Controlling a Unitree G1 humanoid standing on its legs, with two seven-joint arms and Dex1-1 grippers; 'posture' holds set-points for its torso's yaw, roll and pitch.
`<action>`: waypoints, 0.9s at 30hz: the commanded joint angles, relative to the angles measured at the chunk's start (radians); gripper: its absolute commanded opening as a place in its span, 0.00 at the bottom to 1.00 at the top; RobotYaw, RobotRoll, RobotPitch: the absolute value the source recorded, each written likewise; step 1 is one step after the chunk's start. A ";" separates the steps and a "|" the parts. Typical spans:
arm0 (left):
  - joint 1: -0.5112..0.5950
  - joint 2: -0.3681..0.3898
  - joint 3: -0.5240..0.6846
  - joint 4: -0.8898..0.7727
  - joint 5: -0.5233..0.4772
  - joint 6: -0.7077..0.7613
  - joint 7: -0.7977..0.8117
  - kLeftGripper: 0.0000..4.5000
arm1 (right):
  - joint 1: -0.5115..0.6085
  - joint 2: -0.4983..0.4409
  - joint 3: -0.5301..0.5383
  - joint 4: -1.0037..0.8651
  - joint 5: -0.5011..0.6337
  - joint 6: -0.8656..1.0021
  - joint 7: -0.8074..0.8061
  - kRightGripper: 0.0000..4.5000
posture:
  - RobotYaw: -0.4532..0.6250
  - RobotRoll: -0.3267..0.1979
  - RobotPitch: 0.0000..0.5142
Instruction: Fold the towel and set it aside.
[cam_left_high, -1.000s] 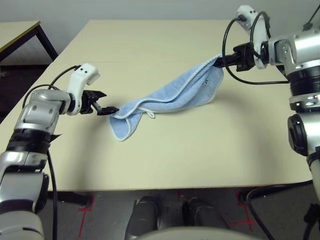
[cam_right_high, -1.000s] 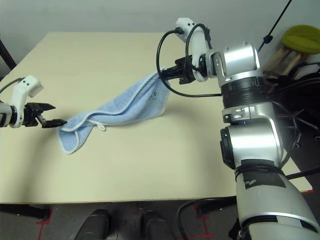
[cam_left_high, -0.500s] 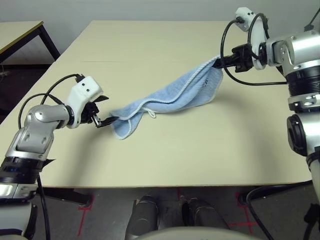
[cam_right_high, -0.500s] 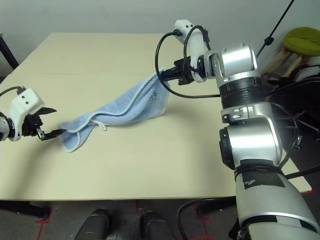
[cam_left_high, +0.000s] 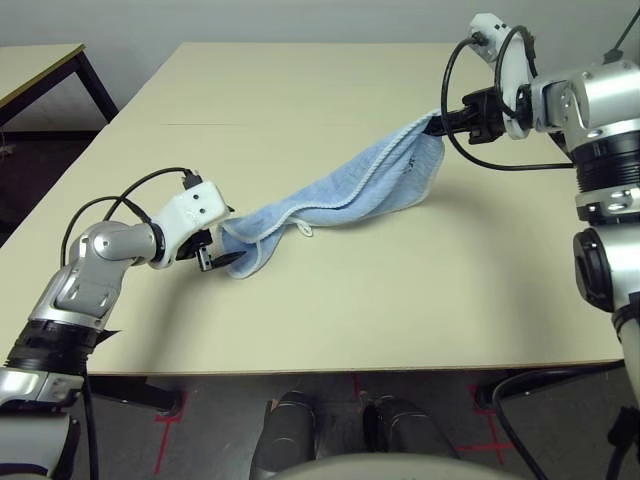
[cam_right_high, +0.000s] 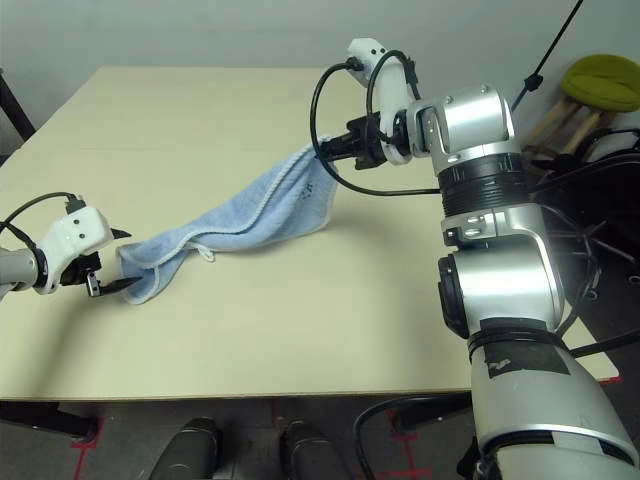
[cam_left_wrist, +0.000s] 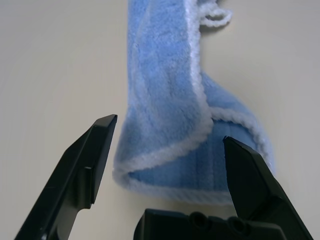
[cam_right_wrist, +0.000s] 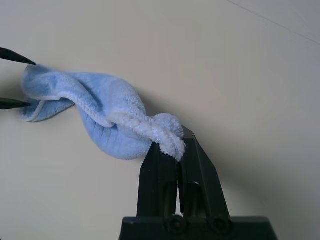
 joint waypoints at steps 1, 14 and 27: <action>-0.031 -0.025 -0.027 0.046 0.030 -0.040 0.017 0.99 | -0.019 0.002 0.002 -0.002 0.013 0.000 -0.005 0.00 | 0.52 0.62 0.14; -0.069 -0.040 -0.015 0.110 -0.001 -0.060 -0.037 0.99 | -0.012 -0.008 0.000 -0.010 0.020 0.009 -0.010 0.00 | 0.51 0.62 0.13; -0.046 -0.032 -0.020 0.116 0.012 -0.008 -0.037 1.00 | -0.007 -0.006 0.003 -0.022 0.035 0.015 -0.006 0.00 | 0.52 0.62 0.14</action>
